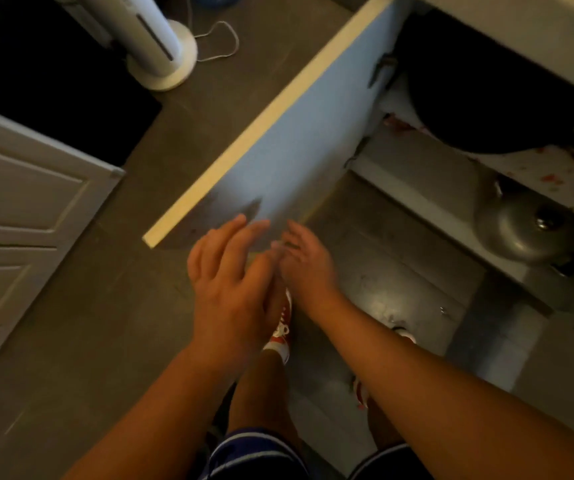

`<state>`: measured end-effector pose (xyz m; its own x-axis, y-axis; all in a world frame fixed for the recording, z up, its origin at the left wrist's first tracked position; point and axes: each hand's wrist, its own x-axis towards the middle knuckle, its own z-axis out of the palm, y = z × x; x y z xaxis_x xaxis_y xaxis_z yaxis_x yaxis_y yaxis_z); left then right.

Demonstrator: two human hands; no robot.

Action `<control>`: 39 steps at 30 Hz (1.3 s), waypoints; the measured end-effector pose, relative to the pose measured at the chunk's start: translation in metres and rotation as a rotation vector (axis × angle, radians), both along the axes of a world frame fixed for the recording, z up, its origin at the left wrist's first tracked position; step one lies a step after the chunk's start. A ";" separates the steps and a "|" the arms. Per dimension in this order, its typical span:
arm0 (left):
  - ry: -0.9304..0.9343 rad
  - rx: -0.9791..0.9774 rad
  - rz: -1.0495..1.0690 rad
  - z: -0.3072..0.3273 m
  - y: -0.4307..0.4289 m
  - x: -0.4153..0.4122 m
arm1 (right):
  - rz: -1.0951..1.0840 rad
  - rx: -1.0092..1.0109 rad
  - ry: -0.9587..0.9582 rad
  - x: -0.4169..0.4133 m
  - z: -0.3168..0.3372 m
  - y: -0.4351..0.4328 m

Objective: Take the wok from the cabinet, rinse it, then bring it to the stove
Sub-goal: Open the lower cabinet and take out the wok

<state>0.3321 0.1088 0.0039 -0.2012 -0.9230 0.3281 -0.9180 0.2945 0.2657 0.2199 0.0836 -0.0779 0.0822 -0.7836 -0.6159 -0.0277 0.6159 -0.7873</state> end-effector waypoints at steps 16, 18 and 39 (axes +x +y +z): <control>0.623 1.154 0.009 -0.134 -0.049 -0.326 | -0.068 -0.333 1.201 -0.394 0.010 0.025; 0.655 1.179 -0.005 -0.138 -0.060 -0.362 | -0.010 -0.299 1.294 -0.416 0.001 0.020; 1.383 1.421 0.415 -0.141 -0.133 -0.431 | -0.002 -0.244 1.019 -0.394 -0.013 0.006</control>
<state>-0.0991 -0.0244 -0.1373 -0.2512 -0.5299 -0.8100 0.1200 -0.8474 0.5171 -0.1738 0.0891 -0.0912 -0.3880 -0.8954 -0.2182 -0.7468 0.4442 -0.4949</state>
